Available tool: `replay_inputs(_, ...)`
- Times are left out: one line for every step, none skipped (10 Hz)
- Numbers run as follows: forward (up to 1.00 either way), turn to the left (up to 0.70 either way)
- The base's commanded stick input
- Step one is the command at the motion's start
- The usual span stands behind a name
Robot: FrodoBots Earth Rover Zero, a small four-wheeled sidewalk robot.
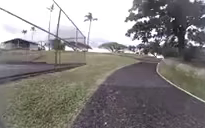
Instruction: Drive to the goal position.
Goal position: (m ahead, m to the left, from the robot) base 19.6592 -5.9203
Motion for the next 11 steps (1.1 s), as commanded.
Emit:
replay_inputs(0.85,0.0)
replay_inputs(0.85,0.0)
replay_inputs(0.85,0.0)
replay_inputs(0.85,0.0)
replay_inputs(0.85,-0.02)
replay_inputs(0.85,-0.28)
replay_inputs(0.85,-0.32)
replay_inputs(0.85,-0.34)
replay_inputs(0.85,-0.34)
replay_inputs(0.85,-0.34)
replay_inputs(0.85,-0.34)
